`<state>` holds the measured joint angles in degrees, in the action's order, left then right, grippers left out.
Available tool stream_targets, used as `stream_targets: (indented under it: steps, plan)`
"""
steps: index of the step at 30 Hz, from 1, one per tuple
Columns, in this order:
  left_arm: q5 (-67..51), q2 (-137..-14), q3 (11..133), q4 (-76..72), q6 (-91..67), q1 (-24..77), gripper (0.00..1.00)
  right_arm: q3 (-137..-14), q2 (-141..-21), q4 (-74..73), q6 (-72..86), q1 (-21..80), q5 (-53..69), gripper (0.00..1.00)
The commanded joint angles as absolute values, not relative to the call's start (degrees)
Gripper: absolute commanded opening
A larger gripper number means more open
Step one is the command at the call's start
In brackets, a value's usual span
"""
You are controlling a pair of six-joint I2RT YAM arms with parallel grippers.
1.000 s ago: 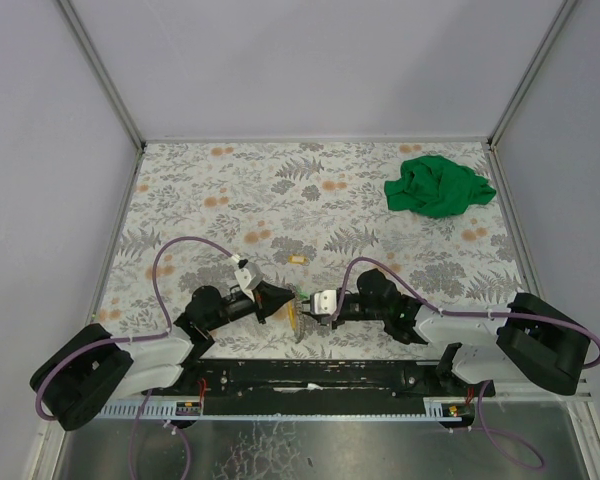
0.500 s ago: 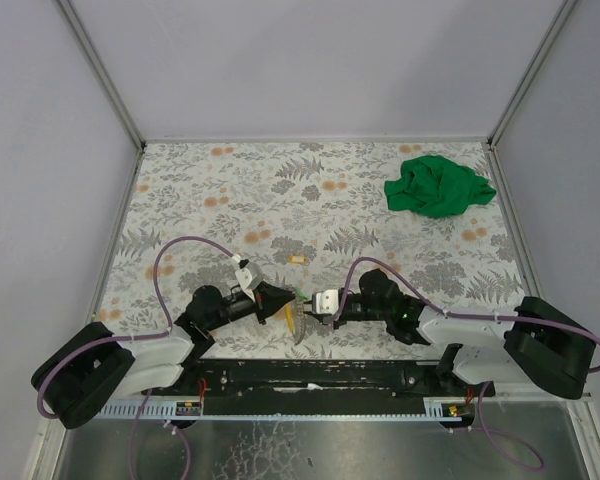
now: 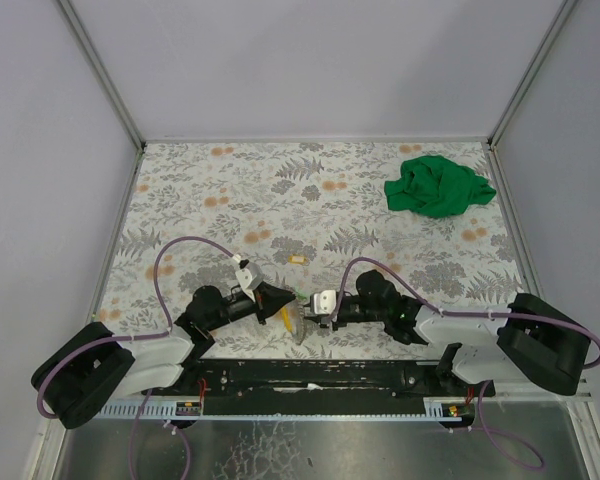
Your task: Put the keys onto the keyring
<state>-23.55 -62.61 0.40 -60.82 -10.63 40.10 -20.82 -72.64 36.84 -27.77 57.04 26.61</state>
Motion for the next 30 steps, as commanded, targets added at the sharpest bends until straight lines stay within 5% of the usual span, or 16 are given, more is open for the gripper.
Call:
stream_targets:
  steps: [1,7,19,30]
  plan:
    - [-23.89,-61.91,1.14,-65.57,-10.63,40.25,0.00,-21.51,-74.22,41.03,-26.75,57.72,26.35,0.37]
    - [-23.83,-61.81,1.16,-65.67,-10.78,40.25,0.00,-21.84,-75.90,42.93,-26.21,57.71,26.22,0.43]
    - [-23.96,-62.60,1.14,-66.62,-11.48,40.73,0.00,-20.30,-75.79,50.39,-23.63,57.72,23.73,0.39]
    - [-23.64,-62.58,1.25,-66.37,-11.26,40.96,0.00,-20.20,-76.05,49.09,-23.35,57.77,21.38,0.23]
